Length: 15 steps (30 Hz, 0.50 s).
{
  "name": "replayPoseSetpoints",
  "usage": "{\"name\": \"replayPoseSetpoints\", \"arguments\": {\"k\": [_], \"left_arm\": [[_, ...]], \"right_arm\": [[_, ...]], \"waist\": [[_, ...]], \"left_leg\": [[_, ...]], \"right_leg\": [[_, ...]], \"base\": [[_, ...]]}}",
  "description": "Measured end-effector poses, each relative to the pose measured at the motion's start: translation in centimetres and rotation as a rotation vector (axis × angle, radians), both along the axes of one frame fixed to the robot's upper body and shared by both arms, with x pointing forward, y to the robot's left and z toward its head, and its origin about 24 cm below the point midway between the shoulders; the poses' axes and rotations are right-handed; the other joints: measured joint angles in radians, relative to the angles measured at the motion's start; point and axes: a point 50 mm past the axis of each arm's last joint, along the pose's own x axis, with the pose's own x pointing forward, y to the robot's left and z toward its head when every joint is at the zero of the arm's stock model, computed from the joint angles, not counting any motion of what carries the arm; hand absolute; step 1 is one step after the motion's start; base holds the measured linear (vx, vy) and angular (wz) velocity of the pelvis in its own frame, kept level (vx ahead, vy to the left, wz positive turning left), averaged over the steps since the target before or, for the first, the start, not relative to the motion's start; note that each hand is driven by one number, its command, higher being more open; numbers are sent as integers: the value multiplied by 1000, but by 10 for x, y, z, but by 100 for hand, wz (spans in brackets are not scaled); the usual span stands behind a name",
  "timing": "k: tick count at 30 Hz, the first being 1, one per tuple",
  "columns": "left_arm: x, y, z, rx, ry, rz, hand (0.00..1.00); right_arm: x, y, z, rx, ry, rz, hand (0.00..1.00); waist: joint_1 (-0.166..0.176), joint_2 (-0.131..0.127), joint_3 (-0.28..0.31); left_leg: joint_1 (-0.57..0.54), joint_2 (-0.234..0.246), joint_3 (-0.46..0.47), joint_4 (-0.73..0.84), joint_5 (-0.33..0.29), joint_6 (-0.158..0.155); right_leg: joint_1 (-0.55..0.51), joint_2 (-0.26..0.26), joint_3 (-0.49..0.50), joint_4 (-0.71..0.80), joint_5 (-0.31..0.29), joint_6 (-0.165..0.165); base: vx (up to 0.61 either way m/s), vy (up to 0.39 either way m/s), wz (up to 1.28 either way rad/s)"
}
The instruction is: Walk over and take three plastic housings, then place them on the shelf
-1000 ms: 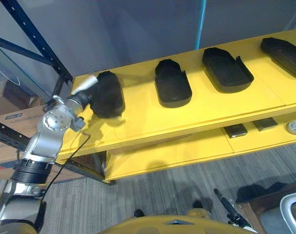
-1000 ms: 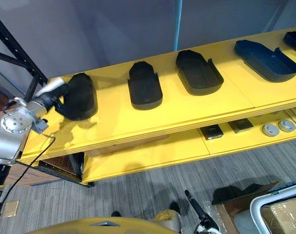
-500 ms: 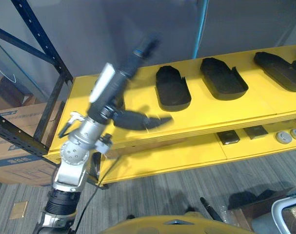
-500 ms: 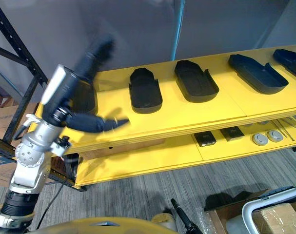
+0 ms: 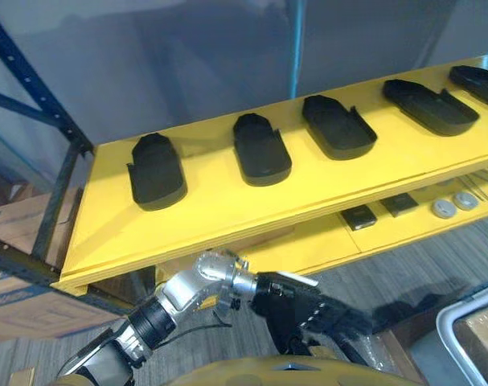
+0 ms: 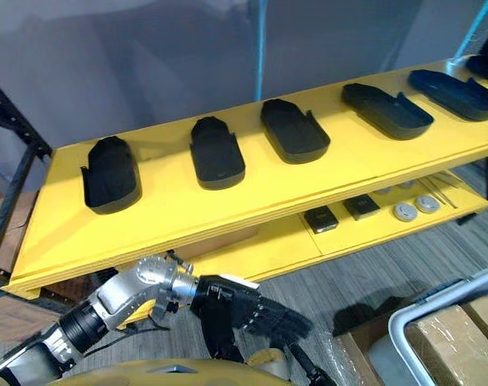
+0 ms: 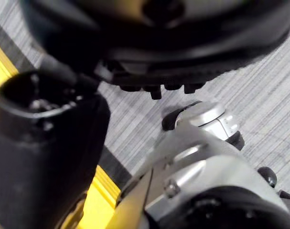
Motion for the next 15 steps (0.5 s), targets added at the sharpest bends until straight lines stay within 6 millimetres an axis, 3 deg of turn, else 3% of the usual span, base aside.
{"name": "replayPoseSetpoints", "arguments": {"k": [2, 4, 7, 8, 11, 15], "left_arm": [[-4, 14, -30, 163, -2, 160, 100], [-13, 42, -65, 353, 28, 382, 100], [-33, 84, -92, 515, 76, 616, 100], [-36, 92, -96, 546, 83, 655, 100], [-61, 141, -118, 712, 152, 981, 100], [-92, 173, -131, 864, 185, 1231, 100]], "right_arm": [[0, 1, 0, 5, 0, 5, 100], [1, 2, 0, 8, -2, 6, 100], [0, 3, -1, 10, 0, 5, 100], [0, 3, -1, 11, 1, 5, 100], [3, 9, -2, 25, -4, 13, 100], [8, 17, -3, 44, -15, 28, 100]], "waist": [[-6, -8, 5], [-5, -19, 12], [14, -28, 18], [19, -30, 19], [47, -56, 33], [72, -71, 37]], "left_leg": [[7, 0, 2, 0, -5, -1], [6, 0, 3, 0, -9, -3], [6, -1, 0, 1, -13, -5], [6, -1, -1, 1, -13, -5], [6, -1, -20, 2, -13, -5], [9, -3, -33, 3, -12, -4]], "right_leg": [[2, 1, 0, -3, -2, -1], [4, 1, 0, -9, -4, -5], [9, 1, -3, -16, -1, 0], [9, 1, -4, -16, -1, 1], [30, 1, -27, -20, -2, 0], [43, -1, -40, -21, -4, 2]], "base": [[9, 6, -2], [15, 5, 0], [44, 7, 2], [43, 6, 7], [46, -1, 17], [11, -1, 10]]}}
